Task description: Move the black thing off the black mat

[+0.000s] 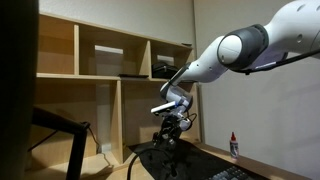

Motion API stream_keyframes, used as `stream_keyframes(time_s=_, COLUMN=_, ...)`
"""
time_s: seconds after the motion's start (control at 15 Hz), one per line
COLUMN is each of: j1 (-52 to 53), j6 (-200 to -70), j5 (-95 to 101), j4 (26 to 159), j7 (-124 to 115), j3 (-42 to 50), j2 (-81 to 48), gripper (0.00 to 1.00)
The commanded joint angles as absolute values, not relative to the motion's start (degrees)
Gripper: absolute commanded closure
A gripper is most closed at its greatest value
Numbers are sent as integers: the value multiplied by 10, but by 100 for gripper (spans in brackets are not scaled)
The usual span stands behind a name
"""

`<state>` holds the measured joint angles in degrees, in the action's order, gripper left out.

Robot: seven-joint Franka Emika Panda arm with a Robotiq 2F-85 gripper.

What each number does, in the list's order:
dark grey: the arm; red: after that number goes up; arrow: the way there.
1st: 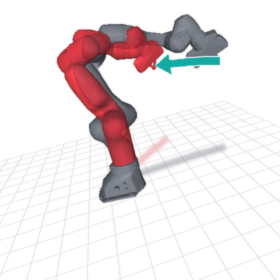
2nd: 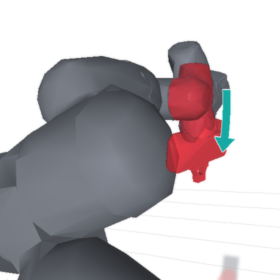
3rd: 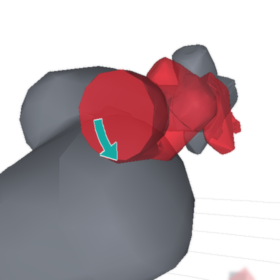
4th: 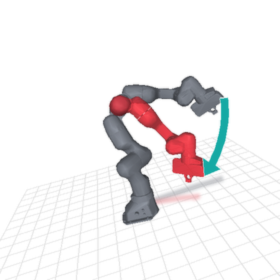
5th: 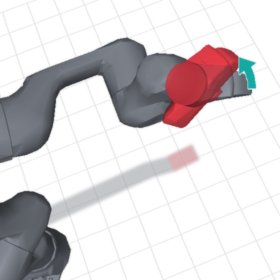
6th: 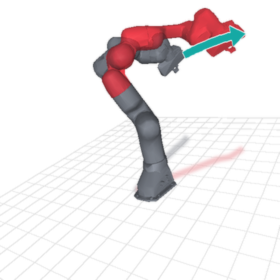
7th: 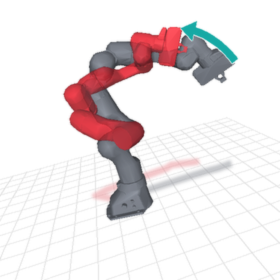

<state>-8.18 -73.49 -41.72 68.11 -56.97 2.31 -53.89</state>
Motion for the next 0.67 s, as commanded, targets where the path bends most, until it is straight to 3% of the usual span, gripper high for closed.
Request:
stream_keyframes(time_s=0.0, j1=-65, j6=-744, j5=-386, j4=672, j7=-571, j3=40, j2=-538, gripper=8)
stream_keyframes(time_s=0.13, j1=-54, j6=-748, j5=-350, j4=687, j7=-566, j3=47, j2=-527, gripper=0)
stream_keyframes(time_s=0.6, j1=-60, j6=-736, j5=-289, j4=682, j7=-564, j3=39, j2=-534, gripper=0)
